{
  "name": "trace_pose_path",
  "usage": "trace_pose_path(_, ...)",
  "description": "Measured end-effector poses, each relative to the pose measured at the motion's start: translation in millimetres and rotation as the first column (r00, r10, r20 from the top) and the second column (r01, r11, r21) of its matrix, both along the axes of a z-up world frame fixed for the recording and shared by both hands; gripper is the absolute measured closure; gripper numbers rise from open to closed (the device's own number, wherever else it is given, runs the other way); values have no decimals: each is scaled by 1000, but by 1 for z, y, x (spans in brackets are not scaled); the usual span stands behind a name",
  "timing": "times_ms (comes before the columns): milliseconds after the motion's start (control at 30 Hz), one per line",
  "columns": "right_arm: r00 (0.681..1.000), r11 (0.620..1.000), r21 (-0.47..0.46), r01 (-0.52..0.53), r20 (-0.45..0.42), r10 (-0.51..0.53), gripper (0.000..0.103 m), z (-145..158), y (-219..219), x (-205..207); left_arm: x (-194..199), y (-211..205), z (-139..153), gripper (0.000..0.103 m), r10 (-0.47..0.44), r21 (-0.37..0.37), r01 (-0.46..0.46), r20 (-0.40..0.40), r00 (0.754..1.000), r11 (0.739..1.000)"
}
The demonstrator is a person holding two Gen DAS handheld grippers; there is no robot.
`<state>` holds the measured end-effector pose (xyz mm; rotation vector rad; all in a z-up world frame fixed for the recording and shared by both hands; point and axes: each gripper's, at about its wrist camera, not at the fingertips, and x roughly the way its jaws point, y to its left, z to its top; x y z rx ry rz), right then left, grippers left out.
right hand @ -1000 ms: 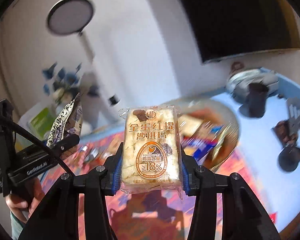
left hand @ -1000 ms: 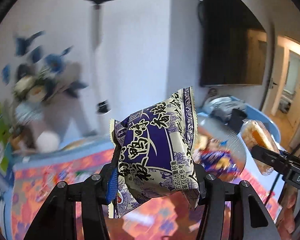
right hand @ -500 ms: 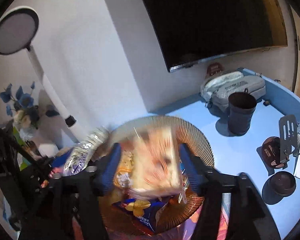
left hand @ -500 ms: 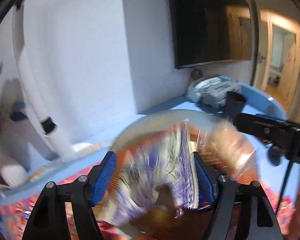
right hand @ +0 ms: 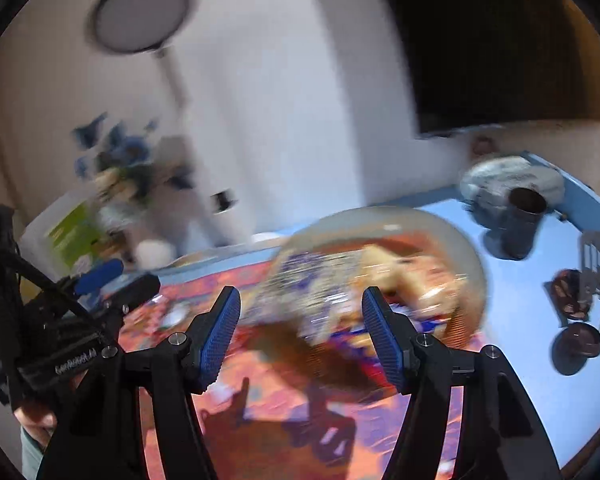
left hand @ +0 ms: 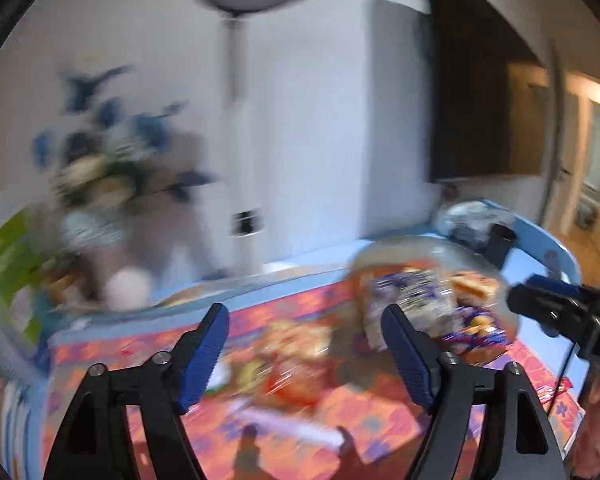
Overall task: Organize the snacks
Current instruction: 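Move the left tool to the red-white bread bag while the right tool reaches the white stick packet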
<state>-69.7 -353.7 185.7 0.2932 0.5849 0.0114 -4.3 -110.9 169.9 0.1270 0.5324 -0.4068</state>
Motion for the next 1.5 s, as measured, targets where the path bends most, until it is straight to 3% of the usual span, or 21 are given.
trace_pose_path(133, 995, 994, -22, -104, -7, 103, 40, 0, 52, -4, -23, 65, -8, 22, 100, -77, -102, -25, 995, 992)
trace_pose_path(300, 985, 986, -51, -156, -75, 152, 40, -36, 104, 6, -30, 115, -60, 22, 229, -39, -233, -95, 969, 972)
trace_pose_path(600, 976, 973, -179, -146, -186, 112, 40, -106, 142, 33, -10, 126, -142, 22, 283, 32, -283, -201, 938, 959)
trace_pose_path(700, 970, 974, -169, -153, -215, 115, 40, -121, 138, 39, 1, 127, -156, 22, 307, 58, -303, -273, 912, 951)
trace_pose_path(1067, 955, 983, -25, -180, -242, 168, 40, -129, 121, 42, 8, 147, -161, 22, 326, -25, -356, -348, 879, 934)
trace_pose_path(1167, 939, 978, -5, -209, -280, 199, 40, -131, 123, 47, 8, 148, -155, 22, 311, -22, -342, -367, 877, 939)
trace_pose_path(1233, 922, 969, 13, -246, -304, 238, 40, -127, 125, 48, 9, 152, -141, 22, 283, -63, -334, -400, 872, 940)
trace_pose_path(1300, 914, 961, -9, -278, -309, 261, 40, -118, 130, 52, 14, 153, -119, 21, 261, -109, -326, -394, 881, 939)
trace_pose_path(1333, 915, 958, -27, -286, -305, 265, 40, -114, 132, 55, 18, 152, -106, 16, 260, -120, -326, -381, 887, 938)
trace_pose_path(1367, 918, 955, -46, -292, -294, 266, 40, -110, 134, 59, 26, 147, -93, 3, 260, -118, -323, -369, 892, 939)
trace_pose_path(1400, 923, 954, -69, -292, -282, 262, 40, -107, 136, 64, 34, 143, -87, 0, 255, -114, -315, -364, 896, 942)
trace_pose_path(1500, 929, 951, -110, -290, -270, 252, 42, -112, 138, 80, 67, 122, -77, 0, 241, -99, -284, -311, 919, 954)
